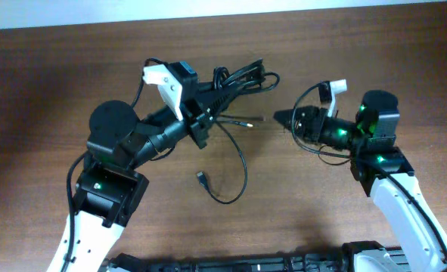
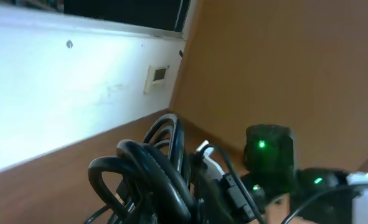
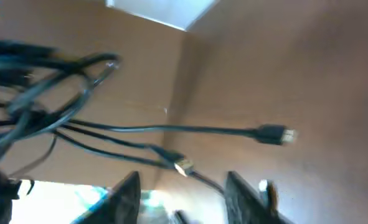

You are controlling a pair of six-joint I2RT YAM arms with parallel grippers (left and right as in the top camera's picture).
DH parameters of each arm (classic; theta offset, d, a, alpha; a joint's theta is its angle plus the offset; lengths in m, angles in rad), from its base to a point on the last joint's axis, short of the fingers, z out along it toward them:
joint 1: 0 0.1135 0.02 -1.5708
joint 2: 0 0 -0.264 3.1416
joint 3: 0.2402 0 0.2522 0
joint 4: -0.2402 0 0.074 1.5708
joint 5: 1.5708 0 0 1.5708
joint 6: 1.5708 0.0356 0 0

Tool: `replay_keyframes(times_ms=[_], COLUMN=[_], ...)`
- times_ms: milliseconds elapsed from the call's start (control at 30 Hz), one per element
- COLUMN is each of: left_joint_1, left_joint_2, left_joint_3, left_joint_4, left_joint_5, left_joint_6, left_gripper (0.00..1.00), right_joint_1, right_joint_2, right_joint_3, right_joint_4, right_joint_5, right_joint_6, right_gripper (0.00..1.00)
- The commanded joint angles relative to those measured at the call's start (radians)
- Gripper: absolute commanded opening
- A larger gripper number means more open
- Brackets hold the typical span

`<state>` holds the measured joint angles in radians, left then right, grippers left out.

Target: Untangle cables

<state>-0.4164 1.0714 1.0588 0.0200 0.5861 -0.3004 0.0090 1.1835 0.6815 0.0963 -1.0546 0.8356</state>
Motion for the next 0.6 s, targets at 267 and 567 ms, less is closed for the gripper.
replay_keyframes(times_ms=[267,567], left_joint_1=[0.007,-0.003], left_joint_2=[0.011,0.016], left_joint_3=[0.024,0.024], left_joint_4=[-0.059,-0.059], left_joint_5=[-0.112,-0.173], left_joint_6=[-0.723,-1.010], left_gripper=[0.00,0.00], right_joint_1=[-0.002,0.048], right_joint_2=[0.000,0.001], right_joint_3=[0.004,0.004], right_joint_4=[0.237,0.237], right_joint_5=[0.033,0.053], right_joint_6=[-0.284,-0.417], right_gripper=[0.91,0.93])
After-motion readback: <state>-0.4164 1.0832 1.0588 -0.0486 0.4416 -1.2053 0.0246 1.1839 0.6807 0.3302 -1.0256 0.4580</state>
